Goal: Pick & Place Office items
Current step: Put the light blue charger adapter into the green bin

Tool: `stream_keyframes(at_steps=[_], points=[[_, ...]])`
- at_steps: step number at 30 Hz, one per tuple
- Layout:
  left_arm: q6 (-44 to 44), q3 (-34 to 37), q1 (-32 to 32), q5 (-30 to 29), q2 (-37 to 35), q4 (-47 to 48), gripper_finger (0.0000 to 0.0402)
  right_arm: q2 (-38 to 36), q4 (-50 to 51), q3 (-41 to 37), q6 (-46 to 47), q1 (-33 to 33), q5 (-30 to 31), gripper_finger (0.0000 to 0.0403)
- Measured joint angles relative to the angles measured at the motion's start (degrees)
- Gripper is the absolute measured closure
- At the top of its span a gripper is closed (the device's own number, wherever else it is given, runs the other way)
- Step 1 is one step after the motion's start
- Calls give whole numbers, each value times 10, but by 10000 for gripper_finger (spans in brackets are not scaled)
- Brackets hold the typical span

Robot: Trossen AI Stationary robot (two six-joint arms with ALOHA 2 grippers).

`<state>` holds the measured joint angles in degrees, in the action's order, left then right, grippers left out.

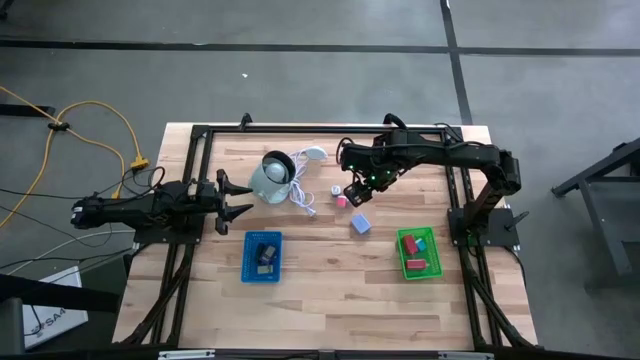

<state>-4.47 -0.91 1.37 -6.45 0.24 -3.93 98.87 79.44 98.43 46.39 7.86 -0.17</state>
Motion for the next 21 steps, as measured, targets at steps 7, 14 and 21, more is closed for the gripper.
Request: stream_keyframes(at_steps=[7, 14, 21], points=[[0, 0, 0, 0, 0, 0, 189, 0, -11, 0, 0, 0, -22, 171], [0, 0, 0, 0, 0, 0, 189, 12, -7, 0, -7, -17, 13, 171], [0, 0, 0, 0, 0, 0, 189, 49, 15, 0, 4, -32, 17, 171]])
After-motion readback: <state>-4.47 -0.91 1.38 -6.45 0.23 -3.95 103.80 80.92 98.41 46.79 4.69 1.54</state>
